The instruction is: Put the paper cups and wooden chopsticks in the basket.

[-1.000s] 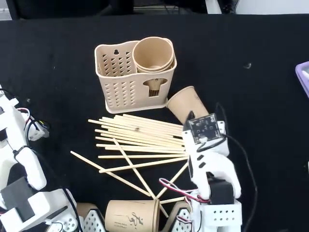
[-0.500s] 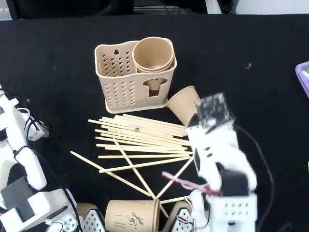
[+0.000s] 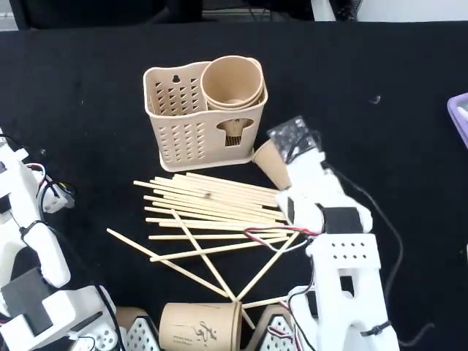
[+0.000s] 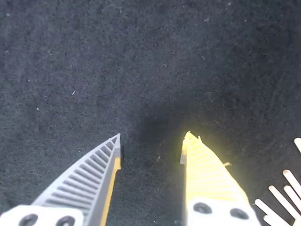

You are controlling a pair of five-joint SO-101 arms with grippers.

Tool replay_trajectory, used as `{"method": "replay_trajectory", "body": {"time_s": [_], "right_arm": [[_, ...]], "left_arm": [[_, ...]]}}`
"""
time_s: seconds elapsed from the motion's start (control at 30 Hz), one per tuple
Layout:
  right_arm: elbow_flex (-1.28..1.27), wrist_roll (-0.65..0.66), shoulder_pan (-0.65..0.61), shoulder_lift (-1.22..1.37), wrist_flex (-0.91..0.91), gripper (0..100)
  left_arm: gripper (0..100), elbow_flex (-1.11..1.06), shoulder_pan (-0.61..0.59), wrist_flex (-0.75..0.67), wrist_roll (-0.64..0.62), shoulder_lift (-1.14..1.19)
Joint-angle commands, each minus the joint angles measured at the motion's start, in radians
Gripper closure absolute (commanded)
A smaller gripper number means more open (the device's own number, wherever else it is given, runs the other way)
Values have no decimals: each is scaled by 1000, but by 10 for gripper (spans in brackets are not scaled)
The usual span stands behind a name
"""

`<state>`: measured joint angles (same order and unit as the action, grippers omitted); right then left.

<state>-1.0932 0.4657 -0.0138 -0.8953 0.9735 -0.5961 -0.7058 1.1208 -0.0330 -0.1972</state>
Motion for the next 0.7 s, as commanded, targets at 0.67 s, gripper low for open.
{"method": "replay_trajectory", "body": {"time_s": [0.67], "right_arm": [[193, 55, 229, 13, 74, 730]], "left_arm": [[787, 13, 12, -11, -2, -29]]}}
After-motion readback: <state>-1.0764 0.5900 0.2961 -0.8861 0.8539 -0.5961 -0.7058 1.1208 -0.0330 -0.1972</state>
